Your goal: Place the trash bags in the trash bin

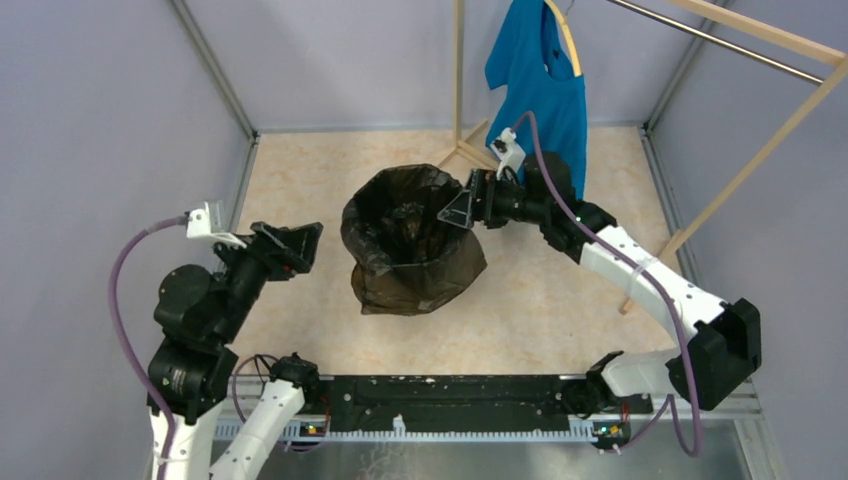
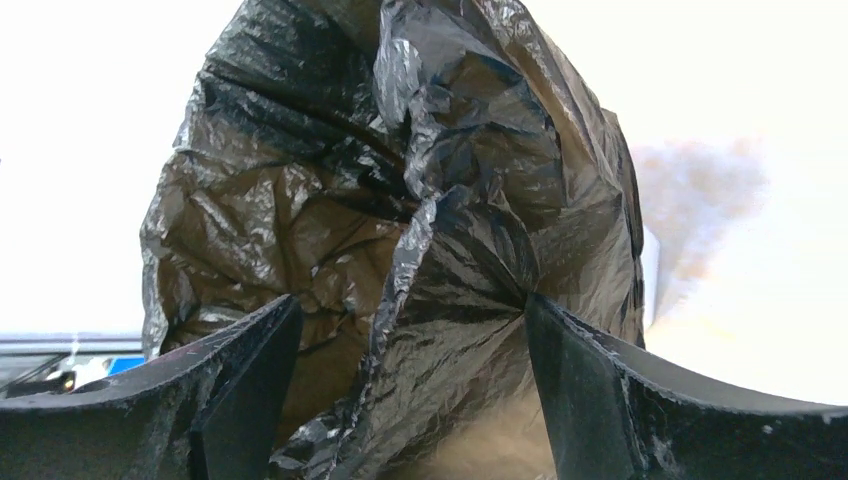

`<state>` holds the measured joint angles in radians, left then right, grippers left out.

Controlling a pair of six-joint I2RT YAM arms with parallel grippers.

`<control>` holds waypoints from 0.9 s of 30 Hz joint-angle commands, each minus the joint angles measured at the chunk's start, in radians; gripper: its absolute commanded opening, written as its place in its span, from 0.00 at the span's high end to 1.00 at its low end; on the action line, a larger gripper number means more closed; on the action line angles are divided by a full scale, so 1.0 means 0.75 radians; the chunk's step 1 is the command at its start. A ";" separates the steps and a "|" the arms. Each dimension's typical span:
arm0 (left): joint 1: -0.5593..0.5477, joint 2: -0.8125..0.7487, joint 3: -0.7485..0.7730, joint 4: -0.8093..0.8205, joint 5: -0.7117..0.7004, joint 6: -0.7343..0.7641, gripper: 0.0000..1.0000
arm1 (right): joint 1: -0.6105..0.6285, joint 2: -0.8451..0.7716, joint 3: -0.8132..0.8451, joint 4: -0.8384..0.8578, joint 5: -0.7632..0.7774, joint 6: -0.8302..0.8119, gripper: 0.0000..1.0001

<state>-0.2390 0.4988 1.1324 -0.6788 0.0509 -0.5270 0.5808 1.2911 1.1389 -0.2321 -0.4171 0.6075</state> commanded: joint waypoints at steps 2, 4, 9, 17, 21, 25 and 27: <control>0.004 -0.031 0.114 -0.010 -0.026 0.027 0.17 | 0.183 0.089 -0.010 0.290 0.038 0.169 0.21; 0.004 -0.035 0.136 -0.018 -0.032 0.026 0.16 | 0.264 0.142 0.002 0.378 0.102 0.217 0.21; 0.004 -0.045 0.206 -0.039 -0.038 0.025 0.16 | 0.406 0.320 0.089 0.537 0.282 0.304 0.22; 0.004 -0.053 0.349 -0.099 -0.055 0.085 0.15 | 0.597 0.722 0.433 0.634 0.324 0.374 0.24; 0.004 -0.057 0.392 -0.128 -0.087 0.101 0.15 | 0.679 0.833 0.543 0.682 0.446 0.389 0.23; 0.004 -0.062 0.392 -0.133 -0.095 0.101 0.15 | 0.727 0.949 0.677 0.698 0.549 0.370 0.23; 0.004 -0.063 0.397 -0.138 -0.089 0.102 0.15 | 0.750 1.017 0.774 0.683 0.598 0.337 0.22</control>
<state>-0.2386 0.4530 1.4101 -0.7727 -0.0051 -0.4690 1.1152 1.9865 1.5768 0.2249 -0.0792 0.8898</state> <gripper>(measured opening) 0.852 0.772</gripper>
